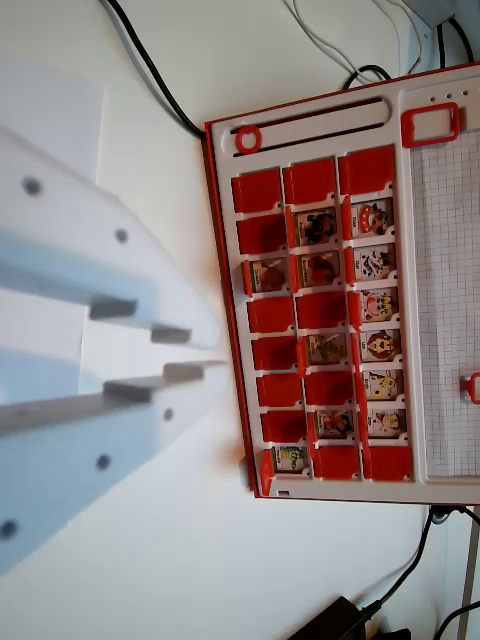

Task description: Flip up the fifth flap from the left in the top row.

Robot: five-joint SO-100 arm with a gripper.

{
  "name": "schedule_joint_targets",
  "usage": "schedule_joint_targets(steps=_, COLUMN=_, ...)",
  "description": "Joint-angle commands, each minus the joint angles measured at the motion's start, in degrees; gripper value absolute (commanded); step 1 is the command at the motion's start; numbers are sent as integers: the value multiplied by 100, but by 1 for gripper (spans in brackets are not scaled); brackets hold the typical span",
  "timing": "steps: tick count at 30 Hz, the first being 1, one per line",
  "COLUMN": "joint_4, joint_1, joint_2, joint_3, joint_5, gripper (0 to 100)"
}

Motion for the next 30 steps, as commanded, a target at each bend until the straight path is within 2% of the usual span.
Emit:
schedule_joint_targets(steps=1, joint_4=-62, joint_1=-9, joint_2=26, joint_3=-369, joint_5=35, gripper=1)
schedule_joint_targets(steps=27, joint_4=-149, joint_1=70, joint_2=26, joint_3=-378, joint_5=53, gripper=1)
schedule_joint_targets(steps=30, joint_4=-229, joint_1=158, joint_2=26, joint_3=-343, joint_5=-9, gripper=1)
